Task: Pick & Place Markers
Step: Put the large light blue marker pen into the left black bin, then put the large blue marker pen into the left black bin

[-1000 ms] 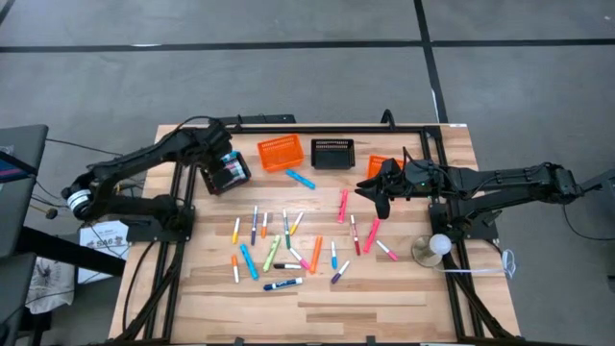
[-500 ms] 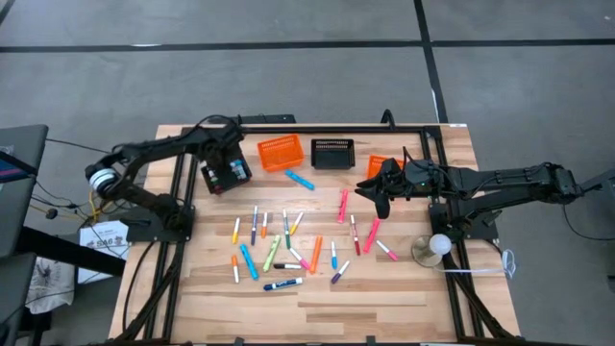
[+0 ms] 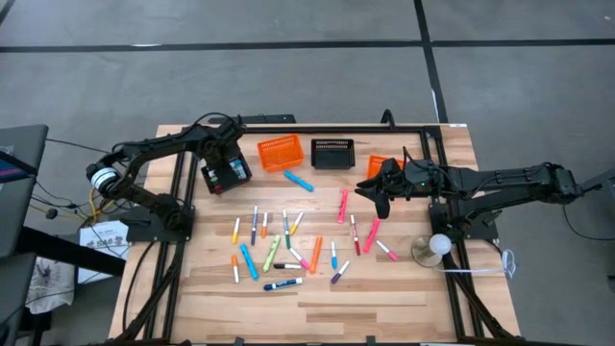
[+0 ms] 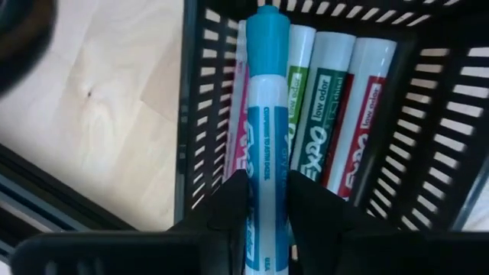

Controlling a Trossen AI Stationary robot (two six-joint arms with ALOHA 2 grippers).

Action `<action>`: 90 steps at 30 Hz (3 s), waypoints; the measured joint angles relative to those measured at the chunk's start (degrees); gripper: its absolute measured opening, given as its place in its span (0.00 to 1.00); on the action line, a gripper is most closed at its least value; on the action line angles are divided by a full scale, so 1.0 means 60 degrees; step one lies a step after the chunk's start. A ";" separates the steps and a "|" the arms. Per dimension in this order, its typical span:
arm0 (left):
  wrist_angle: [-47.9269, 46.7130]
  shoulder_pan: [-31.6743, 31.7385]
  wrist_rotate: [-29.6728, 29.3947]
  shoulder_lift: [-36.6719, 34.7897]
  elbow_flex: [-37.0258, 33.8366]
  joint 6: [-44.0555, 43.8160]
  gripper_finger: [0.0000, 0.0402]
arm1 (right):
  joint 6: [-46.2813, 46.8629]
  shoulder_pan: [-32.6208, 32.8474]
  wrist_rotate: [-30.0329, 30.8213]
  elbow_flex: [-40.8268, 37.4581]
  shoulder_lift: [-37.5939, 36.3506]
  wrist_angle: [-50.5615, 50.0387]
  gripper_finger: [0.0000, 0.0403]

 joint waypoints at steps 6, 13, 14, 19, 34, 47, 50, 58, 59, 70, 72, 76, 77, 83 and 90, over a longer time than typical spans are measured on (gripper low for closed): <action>-0.0026 0.0000 -0.0007 -0.0004 0.0000 0.0000 0.33 | 0.0000 -0.0003 0.0004 0.0000 0.0000 0.0000 0.25; -0.0196 -0.0042 -0.0497 -0.0442 0.0000 -0.0137 0.48 | 0.0000 -0.0001 0.0007 0.0000 0.0000 0.0000 0.25; -0.0254 -0.0083 -0.0524 -0.0669 0.0000 -0.0229 0.49 | 0.0000 0.0001 0.0007 0.0000 0.0000 0.0000 0.25; -0.0633 -0.0832 -0.0127 -0.2451 0.0000 -0.1527 0.52 | 0.0000 -0.0001 0.0007 0.0000 0.0000 0.0001 0.25; 0.0170 -0.7758 0.2138 -0.5165 0.0007 -0.7848 0.51 | -0.0087 -0.0006 0.0044 0.0000 0.0000 0.0003 0.25; 0.2975 -1.0730 0.1973 -0.1459 0.0624 -0.8725 0.51 | -0.0091 -0.0006 0.0050 0.0000 -0.0003 0.0004 0.25; 0.3002 -1.0855 0.2081 -0.0547 0.1175 -0.8679 0.51 | -0.0098 -0.0006 0.0047 0.0000 -0.0001 0.0001 0.25; 0.3020 -1.1194 0.1966 0.1496 0.2380 -0.9077 0.51 | -0.0106 -0.0006 0.0047 0.0000 -0.0003 0.0000 0.25; 0.3018 -1.1267 0.1855 0.1686 0.2474 -0.9203 0.51 | -0.0106 -0.0006 0.0047 0.0000 -0.0002 -0.0008 0.25; 0.3074 -1.1783 0.1264 0.3034 0.3302 -1.0007 0.51 | -0.0101 -0.0006 0.0043 0.0000 -0.0004 -0.0376 0.25; 0.3074 -1.1838 0.1200 0.3157 0.3402 -1.0019 0.51 | -0.0099 -0.0006 0.0040 0.0000 -0.0004 -0.0375 0.25; 0.3096 -1.2047 0.1180 0.3423 0.3631 -1.0189 0.51 | -0.0091 -0.0003 0.0040 0.0000 -0.0004 -0.0356 0.25; 0.3101 -1.2119 0.1187 0.3492 0.3682 -1.0276 0.51 | -0.0091 -0.0002 0.0040 0.0000 -0.0004 -0.0357 0.25; 0.3067 -1.2658 0.1260 0.4059 0.3760 -1.0976 0.51 | -0.0090 0.0001 0.0040 0.0000 -0.0004 -0.0335 0.25; 0.3038 -1.2800 0.1097 0.4644 0.3770 -1.1446 0.51 | -0.0084 0.0001 0.0041 0.0000 -0.0004 -0.0278 0.25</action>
